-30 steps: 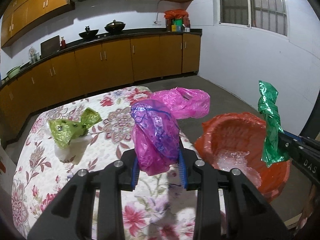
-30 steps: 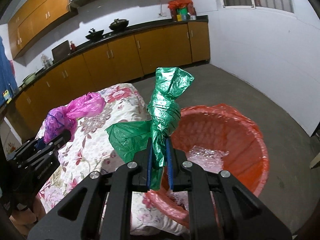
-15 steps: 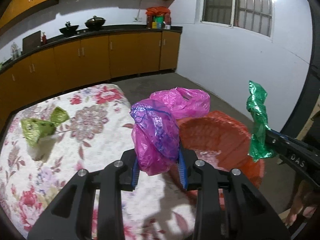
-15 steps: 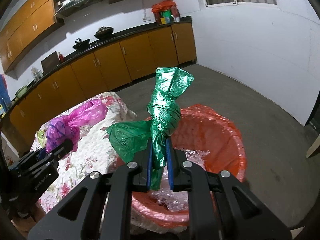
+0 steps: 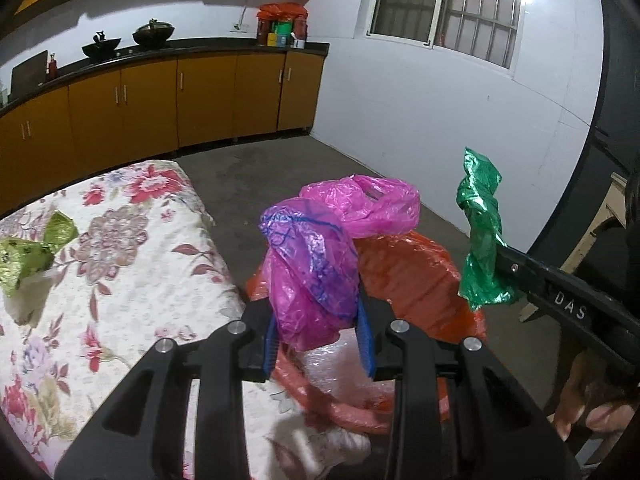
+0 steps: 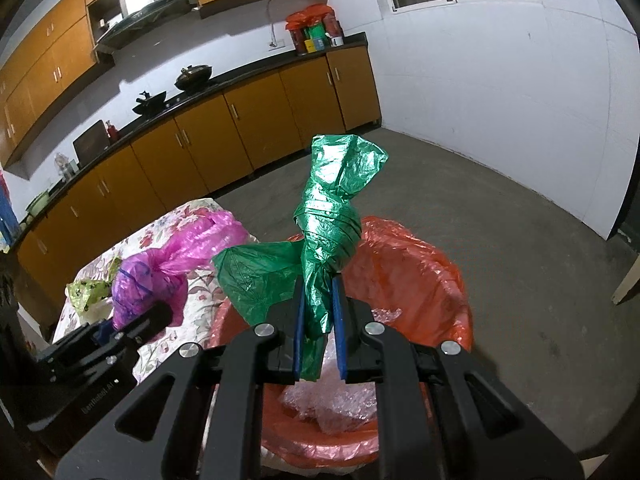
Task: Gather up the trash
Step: 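Carry both bags over the red basket and open both grippers, then grasp a clear bag with the left gripper while the right gripper grasps a yellow-green bag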
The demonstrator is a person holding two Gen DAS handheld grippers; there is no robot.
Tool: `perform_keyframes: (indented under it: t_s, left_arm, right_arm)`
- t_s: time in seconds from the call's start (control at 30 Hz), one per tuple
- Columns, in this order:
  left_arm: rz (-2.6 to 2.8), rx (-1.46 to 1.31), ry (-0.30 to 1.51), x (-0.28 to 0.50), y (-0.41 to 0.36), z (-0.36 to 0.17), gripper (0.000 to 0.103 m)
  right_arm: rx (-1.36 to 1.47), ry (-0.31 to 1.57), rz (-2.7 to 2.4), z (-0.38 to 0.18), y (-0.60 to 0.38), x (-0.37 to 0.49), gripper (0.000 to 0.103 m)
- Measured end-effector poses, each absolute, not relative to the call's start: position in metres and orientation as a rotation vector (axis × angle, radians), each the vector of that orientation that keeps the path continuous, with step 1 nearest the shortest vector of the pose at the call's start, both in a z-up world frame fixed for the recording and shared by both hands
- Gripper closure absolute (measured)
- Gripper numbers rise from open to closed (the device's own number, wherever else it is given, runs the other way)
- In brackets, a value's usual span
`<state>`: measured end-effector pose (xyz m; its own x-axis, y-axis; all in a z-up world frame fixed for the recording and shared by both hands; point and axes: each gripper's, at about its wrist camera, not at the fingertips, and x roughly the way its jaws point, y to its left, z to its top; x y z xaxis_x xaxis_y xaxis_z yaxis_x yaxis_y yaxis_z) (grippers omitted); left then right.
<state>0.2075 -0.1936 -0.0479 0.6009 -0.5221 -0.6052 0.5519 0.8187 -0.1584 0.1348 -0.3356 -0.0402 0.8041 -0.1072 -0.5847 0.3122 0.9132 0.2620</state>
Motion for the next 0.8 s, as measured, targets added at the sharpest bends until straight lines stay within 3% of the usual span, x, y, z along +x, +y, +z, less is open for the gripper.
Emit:
perform_keyframes:
  t_s: [0.4,0.57,0.8]
  left_arm:
    - [-0.670,0.029,0.748,0.221,-0.211,-0.067,0.068]
    - [-0.672,0.025,0.780,0.224,-0.211,-0.077,0.055]
    - [-0.593,0.019,0.777,0.226,-0.182,-0.082,0.050]
  right_arm:
    - [0.382,0.593,-0.238,-0.043,-0.344,0.137,0.089]
    - [0.392,0.599,-0.242,-0.045,-0.345,0.137,0.080]
    - [0.375,0.593,-0.248,-0.042,-0.341,0.138,0.067]
